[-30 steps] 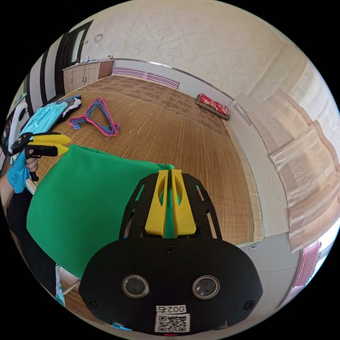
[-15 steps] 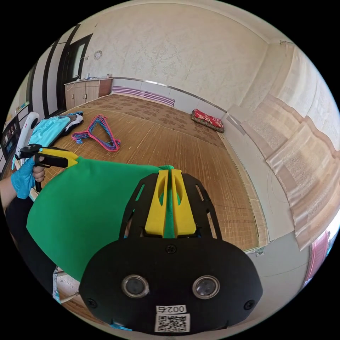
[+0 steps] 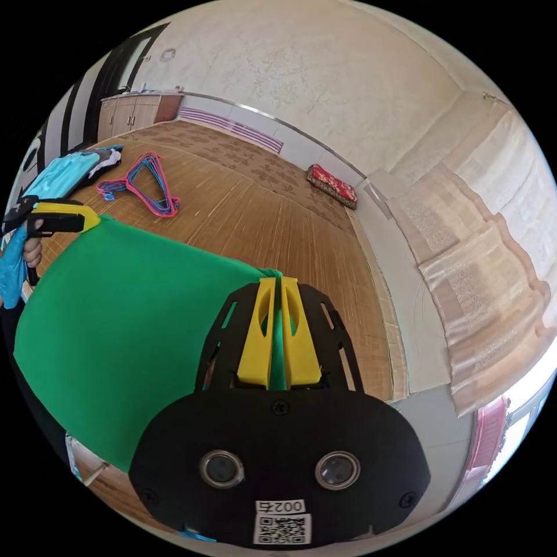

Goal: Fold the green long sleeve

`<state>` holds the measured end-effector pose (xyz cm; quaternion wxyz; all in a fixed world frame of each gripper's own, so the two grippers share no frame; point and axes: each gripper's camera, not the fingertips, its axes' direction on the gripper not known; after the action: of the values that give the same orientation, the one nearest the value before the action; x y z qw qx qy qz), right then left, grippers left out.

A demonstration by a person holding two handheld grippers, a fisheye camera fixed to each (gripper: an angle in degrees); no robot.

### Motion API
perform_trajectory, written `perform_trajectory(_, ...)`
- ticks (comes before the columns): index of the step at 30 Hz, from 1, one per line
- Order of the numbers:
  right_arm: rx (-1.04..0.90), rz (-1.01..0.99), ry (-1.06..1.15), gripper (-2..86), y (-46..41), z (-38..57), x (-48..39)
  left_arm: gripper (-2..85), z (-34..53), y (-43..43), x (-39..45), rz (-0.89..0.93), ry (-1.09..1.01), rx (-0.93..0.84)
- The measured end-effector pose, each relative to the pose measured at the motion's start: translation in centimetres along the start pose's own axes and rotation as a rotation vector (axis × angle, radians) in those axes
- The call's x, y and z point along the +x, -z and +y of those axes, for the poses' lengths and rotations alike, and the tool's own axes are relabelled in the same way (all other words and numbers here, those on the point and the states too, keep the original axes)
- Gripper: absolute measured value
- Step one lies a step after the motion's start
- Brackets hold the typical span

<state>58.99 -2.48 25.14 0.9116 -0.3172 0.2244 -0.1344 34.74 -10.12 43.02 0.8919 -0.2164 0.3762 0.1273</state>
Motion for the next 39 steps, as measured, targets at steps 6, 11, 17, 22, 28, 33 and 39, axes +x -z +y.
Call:
perform_trajectory(6,-0.128,-0.033,0.019,3.4,-0.7,-1.3,0.1,-0.9,0.1,-0.2,-0.2,0.041,-0.015,-0.085)
perform_trajectory(11,-0.161,-0.044,-0.028,4.5,1.8,-1.4,1.8,-0.5,0.6,2.6,-0.2,-0.028,-0.039,-0.065)
perform_trajectory(17,-0.141,-0.049,-0.093,4.6,6.6,0.4,3.5,2.7,2.6,6.5,0.2,-0.042,-0.076,-0.066)
perform_trajectory(22,-0.171,-0.196,-0.155,7.6,8.6,3.2,3.7,4.9,5.5,9.1,1.7,0.039,-0.136,-0.068)
perform_trajectory(28,-0.184,-0.292,-0.349,8.4,8.1,6.8,4.1,7.3,8.9,9.2,5.0,0.155,-0.219,-0.098)
perform_trajectory(33,-0.13,-0.255,-0.381,5.1,9.1,7.5,3.6,5.6,10.7,8.2,6.4,0.142,-0.21,-0.141)
perform_trajectory(39,-0.132,-0.248,-0.315,3.3,10.6,7.2,2.9,3.8,12.6,8.7,6.4,0.126,-0.202,-0.156)
